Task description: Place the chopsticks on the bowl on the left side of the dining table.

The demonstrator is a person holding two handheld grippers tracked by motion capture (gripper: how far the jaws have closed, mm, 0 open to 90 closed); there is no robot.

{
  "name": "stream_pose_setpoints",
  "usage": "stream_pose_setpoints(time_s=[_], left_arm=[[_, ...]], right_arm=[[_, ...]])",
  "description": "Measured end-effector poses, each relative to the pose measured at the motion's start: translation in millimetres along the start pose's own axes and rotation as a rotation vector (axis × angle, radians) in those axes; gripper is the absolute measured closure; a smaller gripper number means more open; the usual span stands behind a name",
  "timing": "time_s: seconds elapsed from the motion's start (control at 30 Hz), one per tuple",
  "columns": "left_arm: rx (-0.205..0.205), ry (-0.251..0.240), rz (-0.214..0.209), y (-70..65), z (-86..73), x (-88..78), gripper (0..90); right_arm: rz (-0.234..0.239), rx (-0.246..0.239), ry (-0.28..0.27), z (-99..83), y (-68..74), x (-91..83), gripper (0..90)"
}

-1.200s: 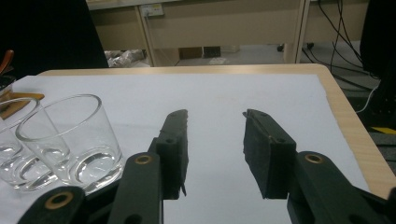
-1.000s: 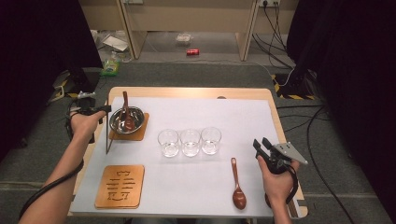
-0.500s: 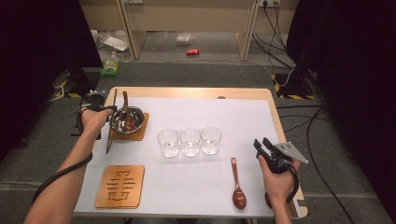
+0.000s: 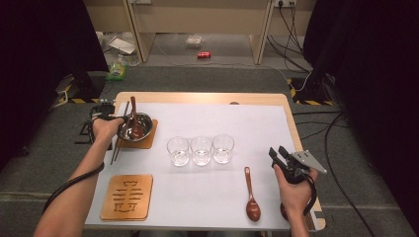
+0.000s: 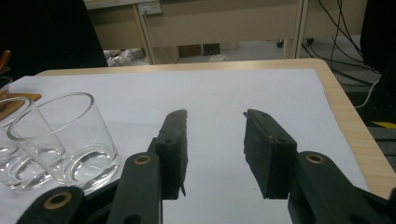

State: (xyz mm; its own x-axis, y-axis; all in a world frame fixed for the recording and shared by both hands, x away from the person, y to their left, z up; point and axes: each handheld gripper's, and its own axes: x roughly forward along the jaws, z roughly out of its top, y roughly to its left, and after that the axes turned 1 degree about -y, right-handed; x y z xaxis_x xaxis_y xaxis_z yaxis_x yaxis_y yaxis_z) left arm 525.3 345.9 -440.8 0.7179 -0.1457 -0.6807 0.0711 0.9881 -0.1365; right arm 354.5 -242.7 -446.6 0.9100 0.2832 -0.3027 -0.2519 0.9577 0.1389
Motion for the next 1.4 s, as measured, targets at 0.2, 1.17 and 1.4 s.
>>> stream_pose_setpoints(time_s=[0.2, 1.17, 1.4], left_arm=[[-0.012, 0.012, 0.003, 0.3, -2.0, 3.3, 82.7], [0.024, -0.005, 0.010, -10.2, 1.0, -10.6, 54.8], [0.038, 0.021, 0.024, -10.3, -1.0, -6.8, 55.3]], right_arm=[[0.001, -0.002, -0.001, -0.1, -0.1, -0.1, 59.6], [0.004, -0.008, 0.017, -2.7, 2.4, 2.3, 59.4], [0.007, -0.002, 0.014, -1.9, 2.4, 1.9, 59.2]])
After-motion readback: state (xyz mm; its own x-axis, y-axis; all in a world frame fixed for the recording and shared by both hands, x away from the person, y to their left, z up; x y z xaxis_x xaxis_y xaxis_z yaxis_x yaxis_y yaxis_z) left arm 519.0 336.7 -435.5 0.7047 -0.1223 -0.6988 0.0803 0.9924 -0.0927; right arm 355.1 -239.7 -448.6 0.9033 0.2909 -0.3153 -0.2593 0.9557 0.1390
